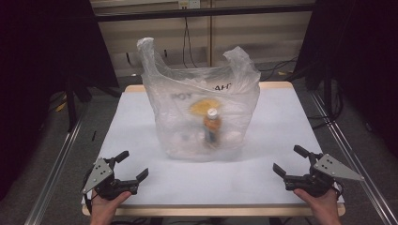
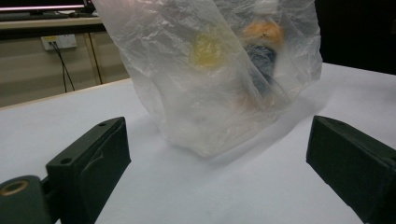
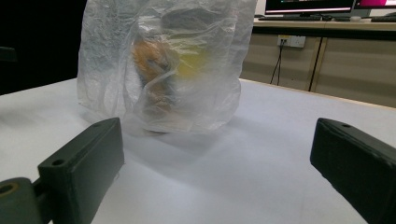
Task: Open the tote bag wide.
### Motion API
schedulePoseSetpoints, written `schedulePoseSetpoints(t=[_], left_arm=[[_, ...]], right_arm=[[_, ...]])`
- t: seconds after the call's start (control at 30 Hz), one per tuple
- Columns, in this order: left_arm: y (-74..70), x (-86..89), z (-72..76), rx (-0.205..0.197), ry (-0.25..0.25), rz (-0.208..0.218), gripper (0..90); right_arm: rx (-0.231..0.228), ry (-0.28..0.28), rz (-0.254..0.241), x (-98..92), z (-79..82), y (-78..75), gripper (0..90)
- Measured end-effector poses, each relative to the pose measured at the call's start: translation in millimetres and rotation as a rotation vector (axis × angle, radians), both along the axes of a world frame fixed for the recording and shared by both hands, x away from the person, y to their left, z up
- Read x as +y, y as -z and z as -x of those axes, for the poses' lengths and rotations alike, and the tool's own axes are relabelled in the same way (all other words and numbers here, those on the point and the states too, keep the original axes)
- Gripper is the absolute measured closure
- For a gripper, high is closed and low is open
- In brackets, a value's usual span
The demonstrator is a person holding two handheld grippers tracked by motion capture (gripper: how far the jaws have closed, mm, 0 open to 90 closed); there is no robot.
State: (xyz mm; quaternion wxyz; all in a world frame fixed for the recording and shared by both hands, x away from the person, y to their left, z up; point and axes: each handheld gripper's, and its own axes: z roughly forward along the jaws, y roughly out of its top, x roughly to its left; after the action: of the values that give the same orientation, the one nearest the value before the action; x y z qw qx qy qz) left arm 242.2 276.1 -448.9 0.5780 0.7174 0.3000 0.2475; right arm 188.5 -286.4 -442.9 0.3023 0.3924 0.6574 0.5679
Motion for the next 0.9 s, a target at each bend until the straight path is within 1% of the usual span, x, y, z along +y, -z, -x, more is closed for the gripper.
schedulePoseSetpoints(t=[0.1, 0.13, 0.17, 0.23, 0.27, 0.3, 0.33, 0.37, 0.4, 0.43, 0.47, 0.5, 0.53, 0.57, 0.6, 0.63, 0.67, 0.7, 0.73, 0.77, 0.8, 0.83, 0.9], left_arm=[[0.5, -0.2, 0.0, 0.011, 0.012, 0.011, 9.5], [0.5, -0.3, -0.5, 0.014, 0.007, 0.006, 9.5], [0.7, -0.6, -1.3, 0.016, 0.007, 0.007, 10.1], [0.8, -0.8, -1.1, 0.015, 0.011, 0.003, 13.7], [0.7, -1.1, -1.3, 0.016, 0.012, -0.005, 13.7], [0.7, -1.4, -2.3, 0.026, 0.025, 0.003, 14.5], [0.7, -1.4, -2.3, 0.026, 0.025, 0.003, 17.6], [0.9, -2.3, -1.6, 0.032, 0.033, 0.006, 21.2], [0.9, -2.3, -1.6, 0.032, 0.033, 0.006, 21.9], [0.9, -2.6, -1.9, 0.035, 0.041, 0.009, 21.9], [0.3, -3.4, -2.1, 0.026, 0.049, 0.000, 27.8], [0.3, -3.4, -2.1, 0.026, 0.049, 0.000, 29.8], [0.1, -6.2, -2.0, 0.037, 0.056, 0.004, 30.2], [-0.6, -4.8, -3.3, 0.022, 0.083, -0.028, 34.1], [-0.2, -8.0, -2.5, 0.027, 0.079, -0.013, 37.3], [-1.2, -8.0, -3.1, 0.026, 0.086, -0.045, 38.3], [-0.8, -9.5, -4.2, 0.034, 0.111, -0.021, 40.9], [-0.6, -11.8, -4.0, 0.046, 0.107, -0.006, 43.0], [-1.5, -12.3, -4.5, 0.042, 0.119, -0.030, 44.7], [-3.2, -13.0, -4.8, 0.026, 0.122, -0.069, 47.3], [-3.8, -15.2, -4.9, 0.031, 0.126, -0.047, 50.3], [-3.8, -15.2, -4.9, 0.031, 0.126, -0.047, 53.1], [-8.2, -15.9, -6.9, 0.039, 0.141, -0.039, 58.7]], right_arm=[[0.004, -0.001, 0.009, 0.5, -1.4, 0.4, 4.4], [0.009, 0.002, 0.010, 0.9, -2.0, 0.8, 4.1], [0.019, -0.006, 0.010, 1.6, -3.4, 1.4, 9.2], [0.020, -0.008, 0.010, 1.7, -3.7, 1.6, 9.1], [0.026, -0.009, 0.006, 2.7, -4.4, 1.9, 9.5], [0.038, -0.026, 0.005, 3.0, -5.5, 2.3, 15.1], [0.038, -0.026, 0.005, 3.0, -5.5, 2.3, 15.1], [0.041, -0.030, 0.004, 3.5, -6.7, 2.7, 17.8], [0.041, -0.032, 0.001, 3.2, -7.4, 2.6, 20.7], [0.041, -0.032, 0.001, 3.2, -7.4, 2.6, 20.7], [0.043, -0.041, -0.011, 3.0, -9.3, 2.1, 24.0], [0.045, -0.045, -0.015, 2.6, -10.5, 1.9, 25.7], [0.049, -0.051, -0.013, 1.9, -11.4, 2.1, 29.4], [0.051, -0.057, -0.015, 1.9, -12.2, 2.2, 32.5], [0.053, -0.060, -0.016, 1.7, -12.7, 2.1, 33.1], [0.053, -0.067, -0.017, 1.7, -13.7, 1.9, 36.4], [0.053, -0.071, -0.016, 1.8, -13.7, 1.3, 41.6], [0.050, -0.078, -0.023, 2.2, -14.1, 0.8, 43.2], [0.052, -0.085, -0.025, 2.3, -15.1, 0.3, 44.3], [0.053, -0.096, -0.016, 2.3, -16.3, -0.3, 47.0], [0.052, -0.100, -0.013, 3.2, -16.9, -0.9, 49.5], [0.052, -0.100, -0.013, 3.2, -16.9, -0.9, 49.5], [0.044, -0.116, -0.014, 6.0, -19.1, -2.8, 54.9]])
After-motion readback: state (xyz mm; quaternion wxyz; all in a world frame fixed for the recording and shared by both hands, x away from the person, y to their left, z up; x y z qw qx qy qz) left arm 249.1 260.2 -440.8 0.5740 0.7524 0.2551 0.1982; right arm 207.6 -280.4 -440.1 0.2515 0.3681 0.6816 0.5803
